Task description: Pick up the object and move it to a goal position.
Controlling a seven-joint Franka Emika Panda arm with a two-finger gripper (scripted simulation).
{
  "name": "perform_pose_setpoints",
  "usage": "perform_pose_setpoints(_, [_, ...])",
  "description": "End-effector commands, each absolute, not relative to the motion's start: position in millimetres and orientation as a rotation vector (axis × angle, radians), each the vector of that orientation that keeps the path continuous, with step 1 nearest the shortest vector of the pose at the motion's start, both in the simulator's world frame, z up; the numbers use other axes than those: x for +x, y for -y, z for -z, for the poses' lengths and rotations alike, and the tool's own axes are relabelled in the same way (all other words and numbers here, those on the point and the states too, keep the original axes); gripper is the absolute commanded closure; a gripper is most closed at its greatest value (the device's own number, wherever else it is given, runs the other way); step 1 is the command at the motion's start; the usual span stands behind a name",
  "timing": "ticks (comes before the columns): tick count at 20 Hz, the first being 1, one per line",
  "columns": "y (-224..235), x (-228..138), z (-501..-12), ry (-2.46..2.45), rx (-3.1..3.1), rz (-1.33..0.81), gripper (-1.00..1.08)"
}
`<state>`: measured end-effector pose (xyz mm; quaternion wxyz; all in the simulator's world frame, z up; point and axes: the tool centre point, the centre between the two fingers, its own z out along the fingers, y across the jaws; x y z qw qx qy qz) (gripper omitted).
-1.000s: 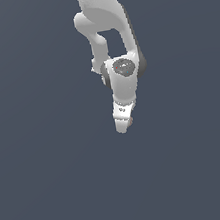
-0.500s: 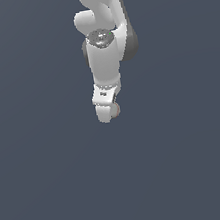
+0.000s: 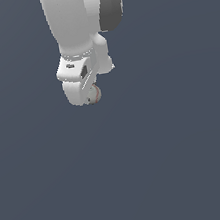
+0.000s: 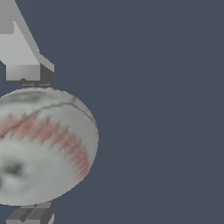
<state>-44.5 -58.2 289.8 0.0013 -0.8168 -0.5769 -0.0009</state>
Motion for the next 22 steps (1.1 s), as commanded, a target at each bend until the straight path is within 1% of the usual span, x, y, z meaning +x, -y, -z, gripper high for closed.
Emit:
perform_pose_setpoints(1, [74, -45, -317, 1.812, -2.564, 0.005, 1.08])
perform_pose_setpoints(6, [101, -44, -360, 1.811, -2.565, 0.003, 1.08])
perform_pose_setpoints(11, [120, -43, -389, 1.810, -2.567, 0.001, 1.08])
perform_pose_setpoints(16, [131, -41, -406, 1.810, -2.568, 0.000, 1.08])
perform_pose_setpoints(22, [134, -40, -411, 1.810, -2.568, 0.000, 1.08])
